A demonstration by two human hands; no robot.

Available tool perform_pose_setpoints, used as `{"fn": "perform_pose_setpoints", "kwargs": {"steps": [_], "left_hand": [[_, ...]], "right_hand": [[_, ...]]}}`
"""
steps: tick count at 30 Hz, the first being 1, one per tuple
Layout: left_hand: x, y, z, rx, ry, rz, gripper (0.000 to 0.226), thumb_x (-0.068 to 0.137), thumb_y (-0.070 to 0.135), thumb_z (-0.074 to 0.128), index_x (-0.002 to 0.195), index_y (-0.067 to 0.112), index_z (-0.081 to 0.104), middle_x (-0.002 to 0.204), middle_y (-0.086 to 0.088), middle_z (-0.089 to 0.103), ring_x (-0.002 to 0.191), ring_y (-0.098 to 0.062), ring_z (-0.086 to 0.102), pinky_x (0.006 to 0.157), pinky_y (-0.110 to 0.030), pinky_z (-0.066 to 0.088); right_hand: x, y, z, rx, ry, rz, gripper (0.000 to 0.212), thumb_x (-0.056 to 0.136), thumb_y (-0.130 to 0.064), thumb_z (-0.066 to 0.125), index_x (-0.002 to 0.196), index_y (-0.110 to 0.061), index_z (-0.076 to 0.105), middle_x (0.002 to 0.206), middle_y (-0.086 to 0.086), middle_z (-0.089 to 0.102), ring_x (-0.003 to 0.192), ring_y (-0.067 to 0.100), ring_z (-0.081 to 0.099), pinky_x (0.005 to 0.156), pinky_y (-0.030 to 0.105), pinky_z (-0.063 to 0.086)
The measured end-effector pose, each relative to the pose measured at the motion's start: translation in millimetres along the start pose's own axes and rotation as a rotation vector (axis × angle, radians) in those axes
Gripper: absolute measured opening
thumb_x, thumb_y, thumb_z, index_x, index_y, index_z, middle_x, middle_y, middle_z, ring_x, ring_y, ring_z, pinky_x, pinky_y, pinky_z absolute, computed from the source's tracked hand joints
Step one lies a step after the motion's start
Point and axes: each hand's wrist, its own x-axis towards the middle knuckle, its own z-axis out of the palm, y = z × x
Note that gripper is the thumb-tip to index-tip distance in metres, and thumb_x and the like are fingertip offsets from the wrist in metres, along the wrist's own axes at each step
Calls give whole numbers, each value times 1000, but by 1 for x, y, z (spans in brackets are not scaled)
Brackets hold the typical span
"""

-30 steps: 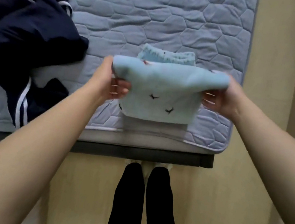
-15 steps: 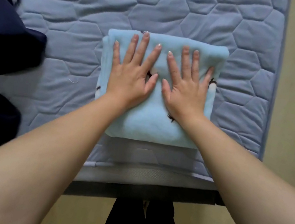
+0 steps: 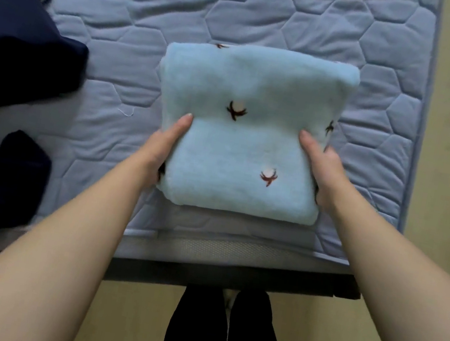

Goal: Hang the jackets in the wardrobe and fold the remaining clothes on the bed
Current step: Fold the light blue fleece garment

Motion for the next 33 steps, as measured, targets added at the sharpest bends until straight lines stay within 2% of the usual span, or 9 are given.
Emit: {"fn": "perform_pose_setpoints", "kwargs": {"steps": [3, 10, 14, 17, 22, 27, 30, 32, 33], "left_hand": [[-38, 6, -17, -37, -180, -218, 51, 65, 59, 69, 104, 27, 70, 101, -2, 73, 89, -18, 71, 74, -34, 52], [-199, -2, -36, -446, -324, -476, 46, 66, 45, 76, 104, 18, 75, 105, -9, 72, 92, -28, 70, 73, -41, 56], [-303, -28, -36, -825, -518, -414, 60, 70, 47, 78, 122, 18, 66, 122, -7, 65, 111, -28, 62, 91, -44, 50], [-372, -34, -24, -932, -564, -246, 65, 76, 54, 71, 131, 21, 58, 136, -5, 56, 126, -28, 51, 102, -45, 41], [-464, -20, -12, -954, -372, 9, 64, 61, 46, 85, 117, 19, 69, 124, -5, 64, 112, -27, 62, 83, -42, 53], [-545, -20, -22, -921, -65, 219, 33, 79, 41, 59, 97, 20, 77, 106, -6, 72, 96, -23, 69, 68, -35, 58], [-595, -24, -24, -823, 133, 441, 26, 82, 23, 54, 82, 18, 79, 84, -4, 75, 75, -17, 72, 55, -26, 56], [-623, -27, -23, -732, 257, 581, 19, 75, 10, 64, 91, 12, 73, 81, -4, 75, 72, -16, 72, 55, -23, 55], [-635, -30, -24, -696, 313, 640, 29, 69, 7, 65, 97, 12, 68, 84, -4, 75, 74, -16, 71, 57, -23, 55]], "right_hand": [[-46, -23, -12, 59, -230, 256, 36, 93, -37, 54, 121, -17, 61, 106, 5, 72, 89, 18, 71, 69, 28, 57], [-215, -81, -25, 268, -394, 328, 31, 84, -27, 55, 111, -14, 67, 100, 8, 73, 83, 24, 72, 71, 34, 59], [-297, -116, -29, 289, -530, 329, 31, 88, -27, 53, 104, -14, 75, 107, 9, 71, 91, 27, 70, 70, 36, 58], [-344, -144, -31, 191, -632, 288, 32, 89, -30, 53, 110, -15, 72, 112, 8, 70, 97, 26, 69, 74, 35, 57], [-404, -196, -27, -33, -775, 168, 38, 87, -32, 54, 118, -12, 63, 107, 8, 70, 93, 23, 69, 77, 33, 56], [-450, -231, -34, -213, -944, 69, 37, 79, -26, 64, 112, -10, 64, 98, 13, 72, 86, 27, 71, 68, 34, 57], [-470, -238, -28, -311, -1014, -49, 42, 68, -18, 65, 108, -8, 60, 90, 10, 73, 79, 23, 71, 64, 31, 57], [-484, -237, -16, -317, -1083, -88, 54, 57, -25, 81, 106, -10, 63, 93, 10, 73, 82, 23, 71, 65, 31, 57], [-490, -236, -8, -314, -1104, -102, 63, 49, -32, 88, 105, -12, 65, 95, 10, 73, 84, 23, 71, 65, 31, 57]]}}
